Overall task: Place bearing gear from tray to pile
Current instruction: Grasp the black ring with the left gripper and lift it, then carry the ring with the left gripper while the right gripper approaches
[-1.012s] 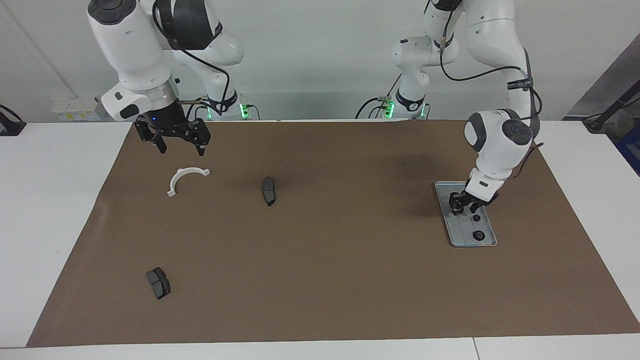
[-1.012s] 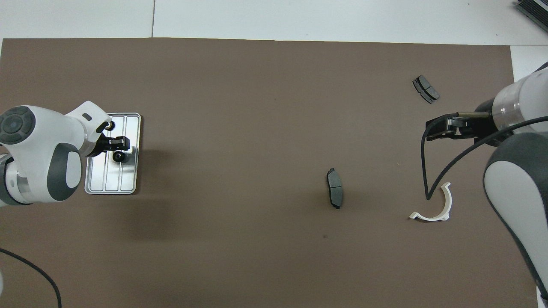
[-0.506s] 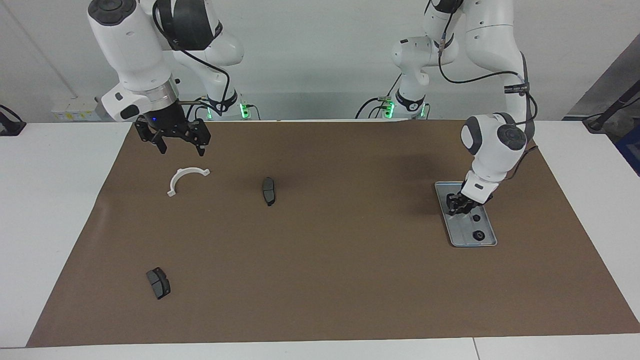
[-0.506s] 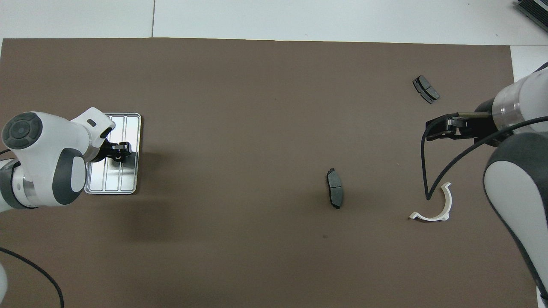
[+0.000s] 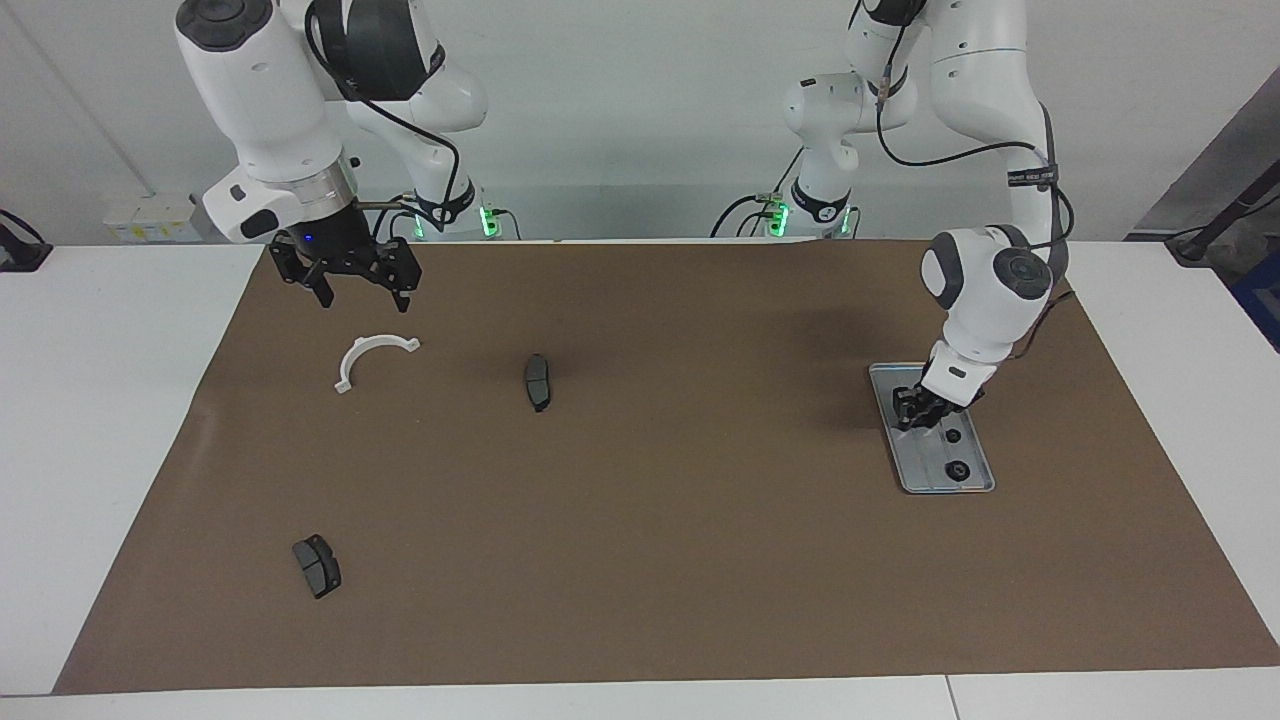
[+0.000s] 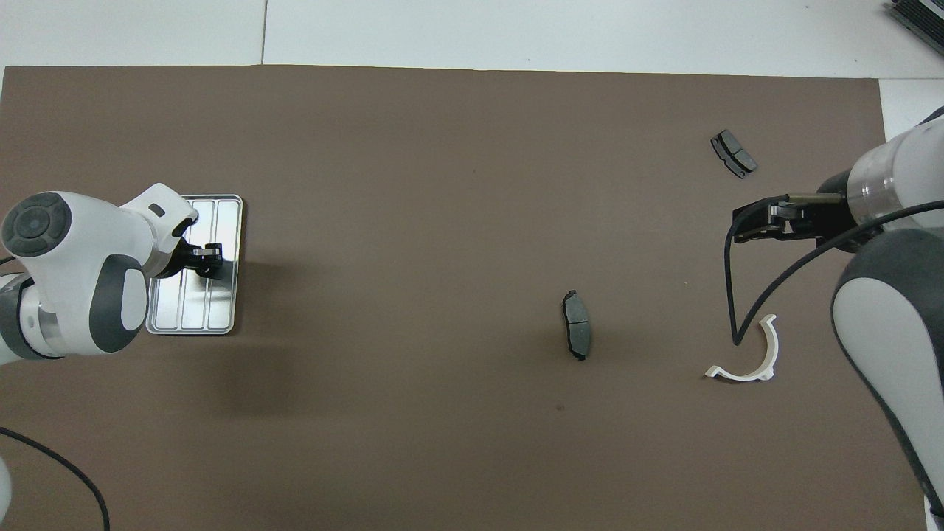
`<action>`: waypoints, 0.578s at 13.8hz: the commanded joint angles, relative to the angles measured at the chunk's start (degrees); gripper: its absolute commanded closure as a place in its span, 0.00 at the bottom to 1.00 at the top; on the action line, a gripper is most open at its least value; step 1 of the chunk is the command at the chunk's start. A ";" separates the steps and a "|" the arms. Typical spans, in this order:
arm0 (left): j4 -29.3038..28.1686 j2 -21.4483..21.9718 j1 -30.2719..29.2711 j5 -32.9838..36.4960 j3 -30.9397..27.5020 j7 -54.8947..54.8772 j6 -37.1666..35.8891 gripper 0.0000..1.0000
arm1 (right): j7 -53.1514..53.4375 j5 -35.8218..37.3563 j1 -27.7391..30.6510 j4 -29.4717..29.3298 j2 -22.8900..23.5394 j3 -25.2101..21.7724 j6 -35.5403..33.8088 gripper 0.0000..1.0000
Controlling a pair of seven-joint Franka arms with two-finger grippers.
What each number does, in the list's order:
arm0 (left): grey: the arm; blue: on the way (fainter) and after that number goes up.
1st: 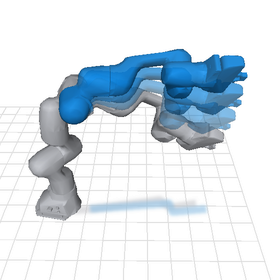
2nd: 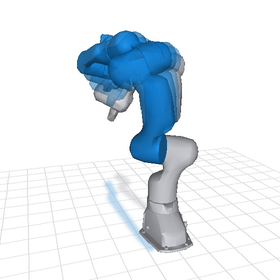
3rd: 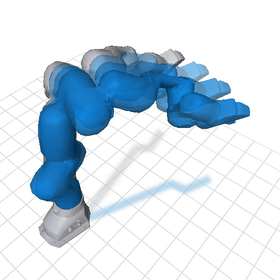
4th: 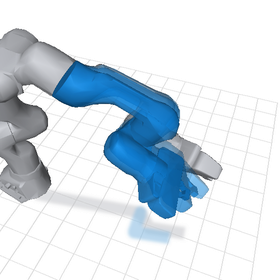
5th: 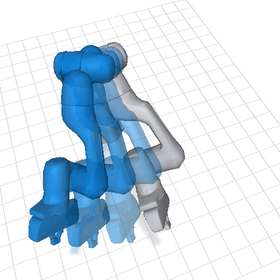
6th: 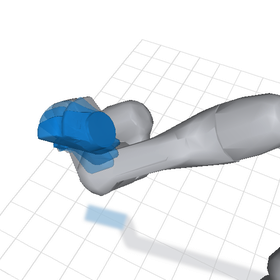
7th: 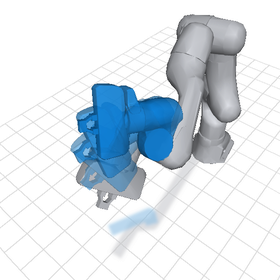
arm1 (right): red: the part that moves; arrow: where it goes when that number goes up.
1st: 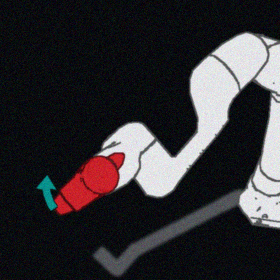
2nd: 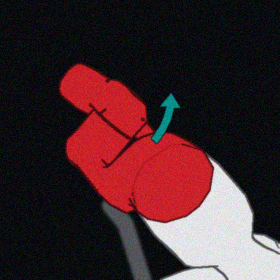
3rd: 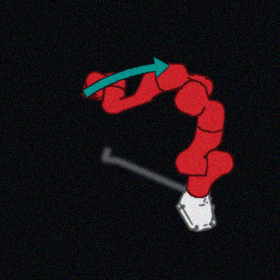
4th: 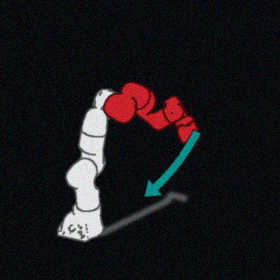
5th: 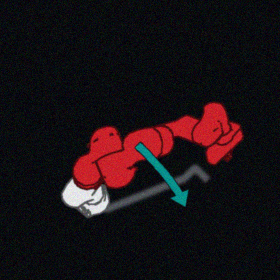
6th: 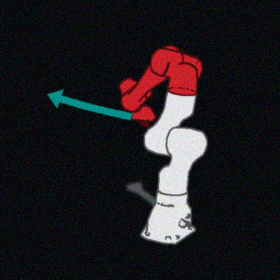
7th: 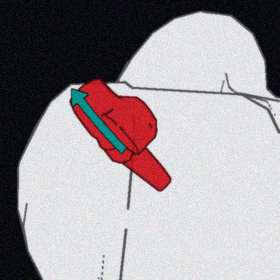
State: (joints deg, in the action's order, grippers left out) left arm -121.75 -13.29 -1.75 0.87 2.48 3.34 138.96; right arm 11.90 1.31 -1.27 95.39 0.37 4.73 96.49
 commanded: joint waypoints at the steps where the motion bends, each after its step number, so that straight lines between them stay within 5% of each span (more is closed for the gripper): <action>1: 5.80 -1.64 0.96 -0.95 -0.19 1.66 -3.41 0.89 | -2.05 -1.22 0.30 -0.12 -0.20 0.19 -0.96 0.00; 8: 9.52 -2.27 19.12 -2.54 -0.28 25.28 -3.43 0.88 | -2.05 -0.61 0.39 -0.12 -0.20 0.19 -0.43 0.00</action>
State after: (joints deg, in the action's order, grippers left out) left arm -113.13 -14.59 11.93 -1.09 3.24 23.56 135.98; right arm 11.89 1.31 -1.30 95.39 0.37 4.74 96.50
